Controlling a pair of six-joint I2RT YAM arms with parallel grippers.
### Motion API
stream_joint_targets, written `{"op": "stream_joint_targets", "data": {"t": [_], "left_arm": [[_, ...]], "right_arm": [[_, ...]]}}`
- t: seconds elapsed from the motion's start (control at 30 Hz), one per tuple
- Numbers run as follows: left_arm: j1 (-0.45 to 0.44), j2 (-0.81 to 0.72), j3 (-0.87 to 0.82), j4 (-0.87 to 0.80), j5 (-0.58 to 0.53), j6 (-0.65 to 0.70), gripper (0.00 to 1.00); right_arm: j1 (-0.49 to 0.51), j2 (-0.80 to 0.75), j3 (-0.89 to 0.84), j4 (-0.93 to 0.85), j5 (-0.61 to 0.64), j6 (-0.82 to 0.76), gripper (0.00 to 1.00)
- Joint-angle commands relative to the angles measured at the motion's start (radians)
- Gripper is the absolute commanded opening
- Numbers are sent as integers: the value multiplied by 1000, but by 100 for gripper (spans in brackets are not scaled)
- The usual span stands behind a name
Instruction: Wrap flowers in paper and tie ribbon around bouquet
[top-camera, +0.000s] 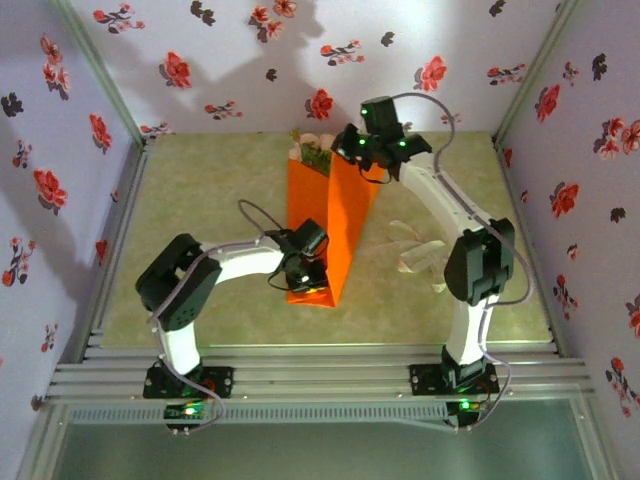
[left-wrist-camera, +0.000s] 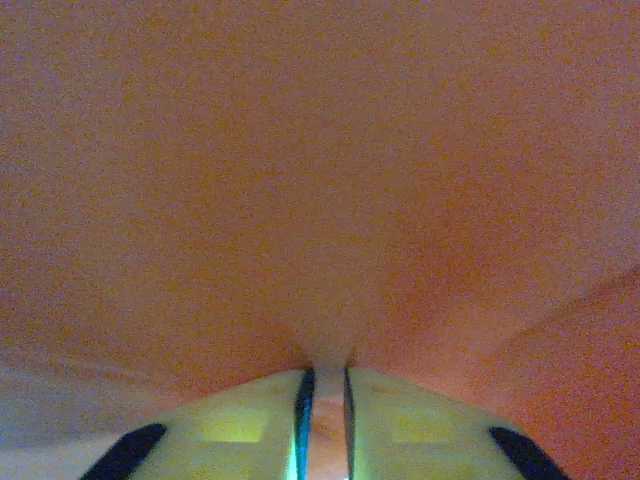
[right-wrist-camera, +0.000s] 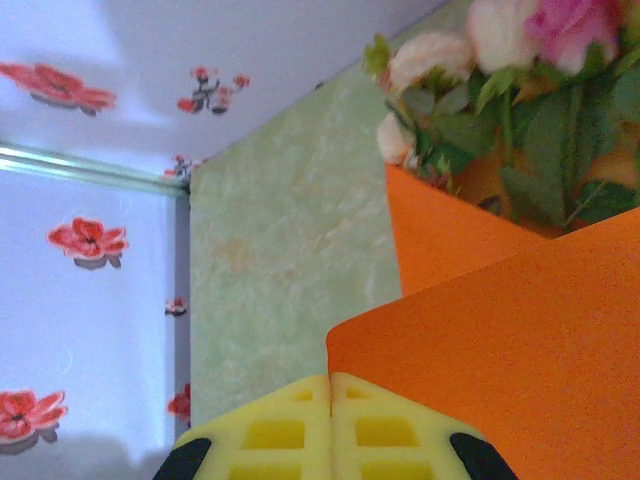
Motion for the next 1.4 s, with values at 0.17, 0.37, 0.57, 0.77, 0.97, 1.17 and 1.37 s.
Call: {"op": "stream_joint_targets", "data": {"t": [0.17,0.37,0.57,0.77,0.97,1.17,1.37], "left_arm": [[-26,-392,-213,70,-317,-62,50],[-32,-561,-271,82,-260,-7,57],[-55,-526,-193,140,-105,170,65],[-92,-451,-126,90,-51,281,83],[-142,-412,-85,65,-90,323,83],[-150,-297,-19,-29,-204,344,78],[-150,-245,-3,-52,-241,300,54]], "right_arm": [[-1,87,36,24,-39,7,0],[0,103,37,39,-48,14,0],[2,114,39,42,-46,20,0],[2,127,52,38,-55,21,0],[2,141,68,35,-68,21,0],[2,139,62,36,-76,24,0],[2,142,62,43,-82,30,0]]}}
